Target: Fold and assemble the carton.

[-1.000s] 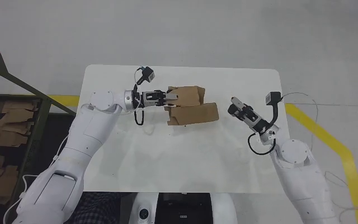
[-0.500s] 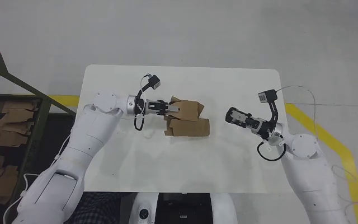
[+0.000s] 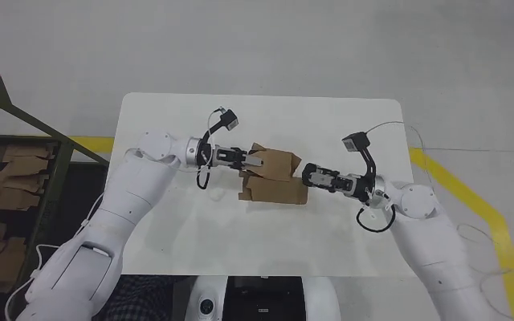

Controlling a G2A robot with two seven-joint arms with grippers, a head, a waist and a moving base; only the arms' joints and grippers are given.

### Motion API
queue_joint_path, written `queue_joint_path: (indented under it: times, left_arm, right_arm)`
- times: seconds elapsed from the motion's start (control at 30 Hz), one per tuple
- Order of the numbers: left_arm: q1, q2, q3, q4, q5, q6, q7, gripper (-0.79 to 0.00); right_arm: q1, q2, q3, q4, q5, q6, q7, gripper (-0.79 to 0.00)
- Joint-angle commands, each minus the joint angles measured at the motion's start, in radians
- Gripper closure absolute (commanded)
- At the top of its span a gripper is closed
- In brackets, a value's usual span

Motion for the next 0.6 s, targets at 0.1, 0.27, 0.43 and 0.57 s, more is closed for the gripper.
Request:
queue_joint_path:
  times: [0.1,0.27,0.43,0.57]
  left_arm:
    - [-0.009,0.000,0.018,-0.003,-0.018,0.004,-0.004,0.000]
    - [-0.012,0.003,0.027,-0.004,-0.044,0.005,-0.005,0.000]
    - [-0.008,0.011,0.027,-0.013,-0.061,0.009,-0.009,0.000]
    - [-0.001,0.017,0.027,-0.028,-0.063,0.005,-0.005,0.000]
  right_arm:
    - [0.016,-0.005,-0.034,0.005,-0.014,0.001,-0.017,-0.634]
    - [0.028,-0.007,-0.051,0.015,-0.035,-0.001,-0.032,-0.631]
    - [0.035,-0.005,-0.047,0.025,-0.049,-0.002,-0.043,-0.622]
    - [0.043,-0.004,-0.047,0.034,-0.048,0.002,-0.046,-0.610]
